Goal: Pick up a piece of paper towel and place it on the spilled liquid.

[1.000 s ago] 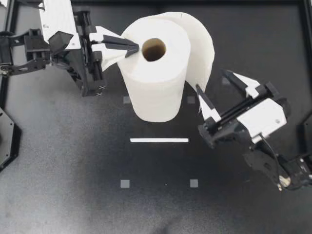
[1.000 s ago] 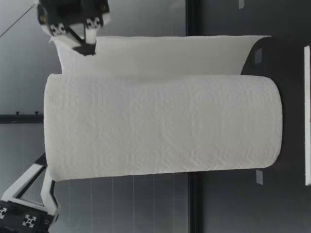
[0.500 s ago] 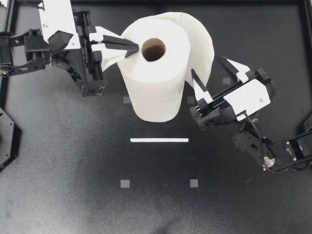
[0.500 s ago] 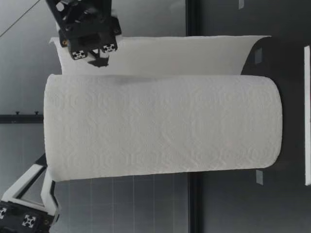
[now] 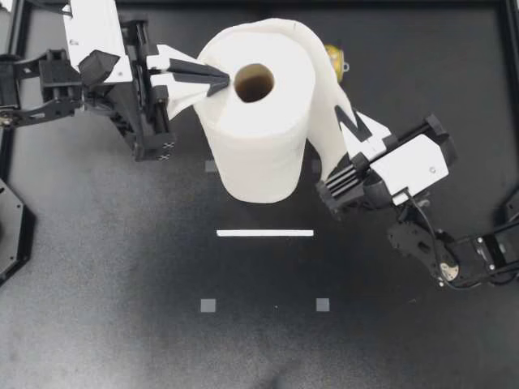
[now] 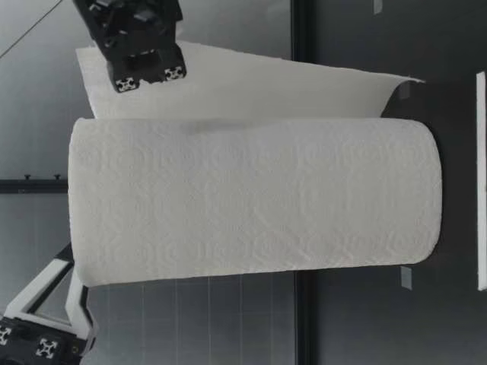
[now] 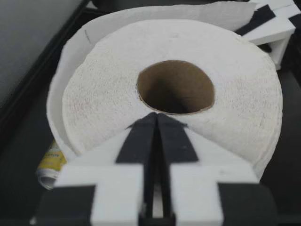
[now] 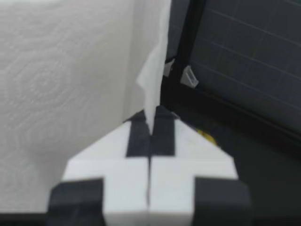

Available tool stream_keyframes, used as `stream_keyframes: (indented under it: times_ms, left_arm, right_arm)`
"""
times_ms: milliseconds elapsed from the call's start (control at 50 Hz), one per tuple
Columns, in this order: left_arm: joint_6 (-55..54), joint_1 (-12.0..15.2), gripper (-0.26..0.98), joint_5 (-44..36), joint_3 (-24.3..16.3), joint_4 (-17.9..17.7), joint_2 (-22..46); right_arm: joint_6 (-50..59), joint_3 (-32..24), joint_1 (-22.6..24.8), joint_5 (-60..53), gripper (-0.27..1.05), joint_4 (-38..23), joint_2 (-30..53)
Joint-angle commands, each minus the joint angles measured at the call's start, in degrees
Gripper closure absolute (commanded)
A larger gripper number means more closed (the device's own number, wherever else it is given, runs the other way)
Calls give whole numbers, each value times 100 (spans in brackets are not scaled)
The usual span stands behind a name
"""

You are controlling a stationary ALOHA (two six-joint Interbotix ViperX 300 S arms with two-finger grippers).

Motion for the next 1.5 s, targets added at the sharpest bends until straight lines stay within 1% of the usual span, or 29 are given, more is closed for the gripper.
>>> stream_keyframes:
  times_ms: [0,240,340,600,780,960,1100,1180,1320,1400,1480]
  left_arm:
    - [-26,18,62,79,167,-35,88]
    - [-35,26,62,88,193,-132,167]
    - [-44,79,62,334,149,-211,255]
    - [-53,132,62,413,158,-246,369]
    - [-62,149,62,413,149,-264,457]
    - [-70,149,62,413,141,-264,466]
    - [-70,149,62,404,141,-264,457]
    - [-70,149,62,378,149,-264,439]
    - [-26,149,62,202,167,-264,308]
    - [-26,149,62,114,193,-272,246]
    - [-26,149,62,35,202,-264,149]
  right_arm:
    - [-9,-26,79,9,92,44,-158]
    - [-26,97,316,9,92,457,-281]
    - [-9,167,422,9,92,694,-299]
    - [26,334,914,44,92,1415,-308]
    - [0,422,1406,431,92,2197,-334]
    - [-53,563,2241,1397,92,3542,-536]
    - [-53,624,2619,1907,92,4140,-765]
    - [-26,668,2610,1925,92,4052,-905]
    - [-26,905,2241,1608,92,3146,-1318]
    - [-18,1143,1890,1090,92,2593,-1617]
    - [-53,1433,1406,545,92,2294,-1960]
